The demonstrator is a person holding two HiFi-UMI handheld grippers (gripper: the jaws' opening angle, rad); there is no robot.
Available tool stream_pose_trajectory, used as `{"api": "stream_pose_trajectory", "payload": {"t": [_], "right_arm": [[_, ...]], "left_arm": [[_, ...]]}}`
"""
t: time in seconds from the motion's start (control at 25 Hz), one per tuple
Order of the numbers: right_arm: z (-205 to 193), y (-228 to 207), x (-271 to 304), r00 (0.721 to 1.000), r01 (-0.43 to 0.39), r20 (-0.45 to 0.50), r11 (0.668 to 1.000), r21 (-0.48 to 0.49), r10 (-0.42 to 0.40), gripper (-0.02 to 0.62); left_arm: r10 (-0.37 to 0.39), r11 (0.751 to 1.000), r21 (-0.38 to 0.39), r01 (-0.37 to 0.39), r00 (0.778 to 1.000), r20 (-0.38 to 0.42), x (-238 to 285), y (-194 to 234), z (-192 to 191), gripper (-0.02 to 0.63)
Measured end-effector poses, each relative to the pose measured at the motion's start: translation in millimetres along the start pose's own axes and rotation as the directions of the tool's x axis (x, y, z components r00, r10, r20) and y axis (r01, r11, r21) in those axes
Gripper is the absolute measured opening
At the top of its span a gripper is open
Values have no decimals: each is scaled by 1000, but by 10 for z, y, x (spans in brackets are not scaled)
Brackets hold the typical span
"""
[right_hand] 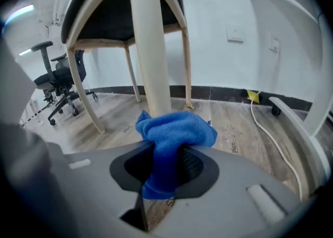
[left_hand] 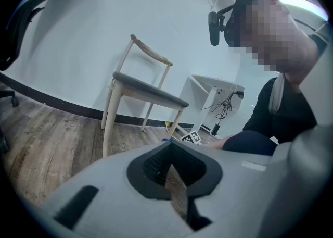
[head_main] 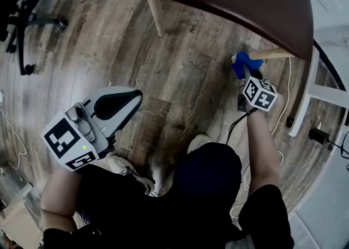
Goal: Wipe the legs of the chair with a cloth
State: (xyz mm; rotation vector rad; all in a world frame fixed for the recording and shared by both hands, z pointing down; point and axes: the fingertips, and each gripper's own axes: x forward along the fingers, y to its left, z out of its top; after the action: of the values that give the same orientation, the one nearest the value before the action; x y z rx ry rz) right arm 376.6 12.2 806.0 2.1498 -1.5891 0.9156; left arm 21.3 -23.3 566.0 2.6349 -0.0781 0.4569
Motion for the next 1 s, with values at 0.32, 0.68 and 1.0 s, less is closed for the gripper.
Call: {"api": "stream_pose_trajectory", "payload": {"t": [0.32,0.68,1.0], "right_arm": [[784,129,-704,987,30,163,990,-135,-8,103],[1518,315,-1421,935,184,344,944,-275,-82,103],[1746,852,-1674,908,203,419,890,-409,-14,103]], "left_arm": [[-27,1000,12,27,999,23,-11,-74,64,8],[-41,999,22,40,998,43,-69,-122,114,8],[-39,999,26,38,998,57,-132,-141,134,8]]}}
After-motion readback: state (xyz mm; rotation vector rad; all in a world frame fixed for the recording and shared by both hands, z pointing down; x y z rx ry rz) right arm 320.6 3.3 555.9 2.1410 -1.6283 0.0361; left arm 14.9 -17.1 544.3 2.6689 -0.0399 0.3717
